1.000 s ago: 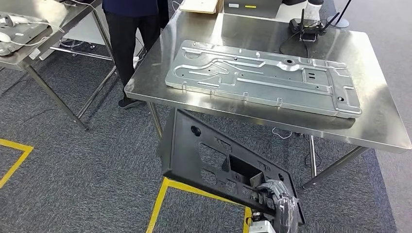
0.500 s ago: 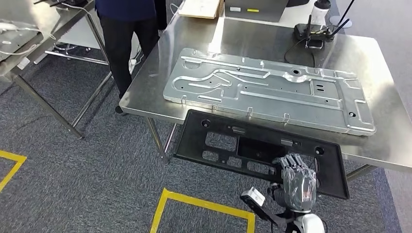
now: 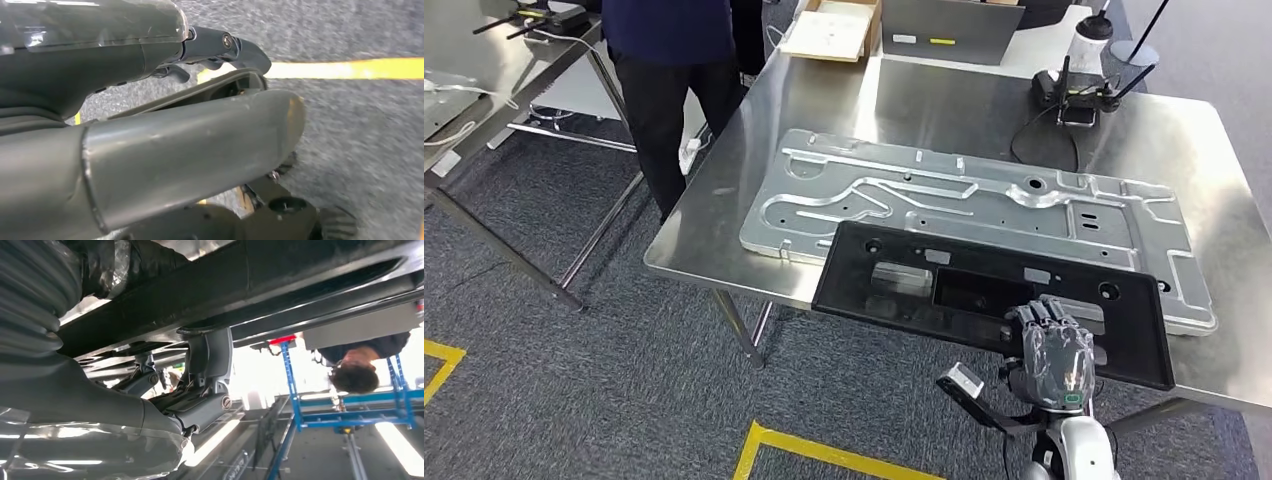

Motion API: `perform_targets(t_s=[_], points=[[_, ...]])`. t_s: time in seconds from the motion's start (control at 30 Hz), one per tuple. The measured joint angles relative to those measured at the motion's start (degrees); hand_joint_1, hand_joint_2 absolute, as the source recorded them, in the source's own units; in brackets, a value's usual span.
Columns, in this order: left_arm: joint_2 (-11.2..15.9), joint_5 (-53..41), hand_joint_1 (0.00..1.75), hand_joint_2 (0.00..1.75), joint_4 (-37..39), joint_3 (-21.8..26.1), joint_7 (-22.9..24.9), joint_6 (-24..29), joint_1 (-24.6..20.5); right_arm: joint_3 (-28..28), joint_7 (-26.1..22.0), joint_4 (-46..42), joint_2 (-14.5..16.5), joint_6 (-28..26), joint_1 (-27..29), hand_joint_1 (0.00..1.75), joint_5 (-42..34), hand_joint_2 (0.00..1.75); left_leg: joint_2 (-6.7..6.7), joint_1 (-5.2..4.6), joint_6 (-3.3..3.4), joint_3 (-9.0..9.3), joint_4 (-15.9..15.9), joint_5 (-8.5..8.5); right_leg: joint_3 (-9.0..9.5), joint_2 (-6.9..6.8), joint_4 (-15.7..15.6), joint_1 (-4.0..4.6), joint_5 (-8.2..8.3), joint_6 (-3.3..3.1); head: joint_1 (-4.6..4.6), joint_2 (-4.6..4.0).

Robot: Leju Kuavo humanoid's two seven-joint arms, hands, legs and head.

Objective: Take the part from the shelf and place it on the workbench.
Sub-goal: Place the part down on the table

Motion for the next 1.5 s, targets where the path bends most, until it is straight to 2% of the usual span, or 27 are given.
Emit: perform_targets(t_s=[0.07,0.13,0.17,0.2,0.23,0.27,0.33,0.37,0.4,0.5,0.57,0.63,0.7,0.73,0.77,0.8,0.87,0.9,1.0,1.03,1.13,1.2,1.23,1.33,1.37,1.4,1.5], points=[[-0.02,-0.03,0.0,0.0,0.0,-0.01,0.0,-0.03,-0.24,-0.03,-0.01,0.02,-0.2,0.0,-0.33,1.75,-0.01,1.75,0.02,0.05,-0.15,-4.75,7.51,-0.18,1.61,0.09,-0.58,0.06,-0.99,-0.84,-0.04,-0.01],[-0.03,-0.06,0.0,0.0,0.0,-0.01,0.02,-0.05,-0.18,-0.04,-0.01,0.05,-0.28,0.01,-0.44,1.75,-0.02,1.75,0.03,-0.09,-0.09,-9.93,13.29,-4.0,3.14,0.29,-0.73,0.32,-2.33,-1.27,-0.04,-0.01],[-0.03,-0.06,0.0,0.0,0.0,-0.01,0.03,-0.04,-0.06,-0.03,-0.01,0.07,-0.28,0.01,-0.44,1.75,-0.02,1.75,0.03,-0.23,0.06,-11.81,14.21,-6.19,4.05,0.45,-0.74,0.52,-3.1,-1.39,-0.05,-0.01],[-0.02,-0.06,0.0,0.0,0.0,-0.01,0.04,-0.04,0.05,-0.03,-0.01,0.08,-0.28,0.02,-0.44,1.75,-0.02,1.75,0.03,-0.46,0.35,-13.05,13.64,-7.33,5.06,0.6,-0.74,0.75,-3.88,-1.47,-0.04,-0.01],[-0.02,-0.06,0.0,0.0,0.0,-0.01,0.04,-0.05,0.14,-0.03,-0.01,0.08,-0.28,0.03,-0.44,1.75,-0.02,1.75,0.02,-0.74,0.82,-13.72,11.7,-6.85,6.16,0.7,-0.75,1.0,-4.72,-1.51,-0.04,-0.01],[-0.01,-0.06,0.0,0.0,0.0,-0.01,0.04,-0.07,0.2,-0.02,-0.01,0.09,-0.28,0.05,-0.45,1.75,-0.02,1.75,0.01,-1.14,1.53,-13.98,8.66,-4.4,7.26,0.73,-0.78,1.27,-5.56,-1.55,-0.04,0.0],[0.16,-0.08,0.0,0.0,0.02,-0.01,0.05,-0.2,0.41,-0.03,0.07,0.25,-0.28,0.16,-0.46,1.75,-0.02,1.75,-0.2,-2.18,3.33,-14.1,2.51,3.97,8.73,0.86,-0.87,1.56,-7.07,-1.44,0.04,0.0],[0.28,-0.09,0.0,0.0,0.05,-0.02,0.1,-0.31,0.52,-0.04,0.16,0.38,-0.31,0.27,-0.44,1.75,-0.02,1.75,-0.24,-2.59,3.9,-13.99,0.66,7.01,9.12,0.98,-1.06,1.55,-7.62,-1.21,0.07,0.0],[0.39,-0.1,0.0,0.0,0.09,-0.02,0.14,-0.4,0.61,-0.05,0.27,0.53,-0.34,0.36,-0.35,1.75,-0.02,1.75,-0.27,-2.85,4.27,-13.8,-0.4,8.58,9.4,1.08,-1.13,1.49,-7.86,-0.94,0.08,-0.01],[0.38,-0.15,0.0,0.0,0.15,-0.01,0.21,-0.55,0.67,-0.13,0.55,0.62,-0.6,0.42,-0.11,1.75,-0.19,1.75,-0.14,-2.48,4.5,-11.37,-2.62,8.06,9.24,0.99,1.05,1.47,-6.74,0.02,0.07,0.0],[0.34,-0.19,0.0,0.0,0.15,-0.01,0.24,-0.56,0.48,-0.25,0.63,0.58,-0.87,0.43,-0.19,1.75,-0.53,1.75,-0.15,-2.03,4.58,-9.25,-3.99,7.62,6.32,0.87,6.08,1.15,-7.0,0.95,0.14,0.01],[0.35,-0.27,0.0,0.0,0.16,0.0,0.3,-0.56,0.25,-0.41,0.69,0.65,-1.05,0.5,-0.14,1.75,-0.98,1.75,-0.22,-1.73,4.42,-7.73,-4.44,6.66,1.94,0.76,11.43,0.53,-10.12,1.9,0.16,0.01],[0.34,-0.34,0.0,0.0,0.17,0.01,0.35,-0.57,0.23,-0.52,0.73,0.77,-1.13,0.58,0.14,1.75,-1.28,1.75,-0.27,-1.33,3.96,-6.22,-4.44,5.36,-1.11,0.6,12.84,-0.11,-12.35,2.61,0.16,0.02],[0.32,-0.36,0.0,0.0,0.17,0.02,0.37,-0.57,0.27,-0.56,0.73,0.82,-1.16,0.61,0.26,1.75,-1.34,1.75,-0.27,-1.08,3.66,-5.29,-4.41,4.65,-1.56,0.47,11.28,-0.42,-11.48,3.03,0.17,0.01],[0.29,-0.37,0.0,0.0,0.17,0.02,0.38,-0.58,0.32,-0.62,0.73,0.86,-1.2,0.62,0.36,1.75,-1.35,1.75,-0.25,-0.85,3.31,-4.34,-4.37,3.88,-1.38,0.32,8.31,-0.74,-8.95,3.42,0.17,0.01],[0.27,-0.38,0.0,0.0,0.17,0.02,0.39,-0.58,0.38,-0.69,0.73,0.92,-1.22,0.62,0.46,1.75,-1.35,1.75,-0.24,-0.69,2.9,-3.49,-4.25,3.07,-1.0,0.1,4.82,-1.03,-5.17,3.71,0.19,0.0],[0.23,-0.39,0.0,0.0,0.17,0.04,0.4,-0.58,0.3,-0.87,0.71,1.08,-1.28,0.67,0.56,1.75,-1.36,1.75,-0.29,-0.56,1.96,-2.63,-4.0,1.7,-0.49,-0.2,0.29,-1.01,-0.27,3.29,0.19,0.0],[0.23,-0.39,0.0,0.0,0.17,0.04,0.4,-0.57,0.2,-0.94,0.69,1.14,-1.32,0.68,0.63,1.75,-1.36,1.75,-0.3,-0.58,1.51,-2.37,-3.88,1.28,-0.51,-0.23,-0.31,-0.85,0.53,2.69,0.2,0.0],[0.22,-0.4,0.0,0.0,0.17,0.04,0.4,-0.57,-0.09,-1.01,0.69,1.11,-1.37,0.68,0.74,1.75,-1.36,1.75,-0.15,-0.45,0.56,-2.33,-2.73,1.03,0.23,0.03,-0.43,-0.7,-0.08,0.92,0.19,0.0],[0.22,-0.42,0.0,0.0,0.17,0.04,0.4,-0.57,-0.16,-1.01,0.69,1.09,-1.37,0.68,0.71,1.75,-1.41,1.75,-0.09,-0.37,0.37,-3.37,-0.72,0.83,0.72,0.04,-0.58,-0.72,-0.27,0.46,0.18,0.0],[0.22,-0.73,0.0,0.0,0.17,0.05,0.44,-0.49,-0.27,-1.02,0.57,1.14,-1.37,0.72,0.62,1.75,-2.04,1.75,-0.02,-0.26,0.02,-9.72,9.42,-2.55,1.84,0.02,-0.79,-0.4,-1.12,-0.56,0.19,-0.01],[0.26,-0.95,0.0,0.0,0.17,0.08,0.52,-0.38,-0.14,-1.04,0.42,1.37,-1.37,0.73,0.63,1.75,-2.39,1.75,-0.02,-0.29,0.13,-13.0,12.45,-4.13,2.55,0.16,-0.77,-0.01,-1.81,-0.85,0.18,0.0],[0.27,-1.01,0.0,0.0,0.17,0.09,0.54,-0.32,-0.08,-1.07,0.33,1.5,-1.37,0.73,0.65,1.31,-2.58,1.31,-0.02,-0.39,0.38,-13.39,11.31,-3.06,3.02,0.26,-0.75,0.2,-2.19,-0.91,0.18,0.0],[0.38,-1.16,0.0,1.31,0.17,0.13,0.5,-0.11,-0.15,-1.19,0.08,1.83,-1.37,0.76,0.64,0.0,-3.33,0.0,0.06,-1.14,1.98,-11.19,1.62,4.2,4.38,0.35,-0.75,0.68,-3.19,-0.83,0.21,0.01],[0.44,-1.23,0.0,1.75,0.17,0.14,0.46,-0.07,-0.22,-1.28,0.03,1.93,-1.37,0.79,0.62,0.0,-3.59,0.0,0.07,-1.41,2.44,-10.55,-0.57,5.28,4.52,0.33,-0.75,0.72,-3.42,-0.66,0.19,0.01],[0.49,-1.32,0.0,1.75,0.17,0.14,0.45,-0.01,-0.25,-1.39,-0.01,2.03,-1.37,0.82,0.62,0.0,-3.86,0.0,0.09,-1.64,2.72,-10.29,-1.59,5.76,4.58,0.32,-0.75,0.68,-3.6,-0.42,0.18,0.01],[0.57,-1.84,0.0,0.44,0.17,0.15,0.94,0.09,-0.1,-1.74,-0.28,2.3,-1.38,1.01,0.59,0.0,-4.68,0.0,0.07,-1.53,2.98,-9.6,-2.64,6.6,4.94,0.33,-0.79,0.67,-4.13,0.53,0.14,0.0]])
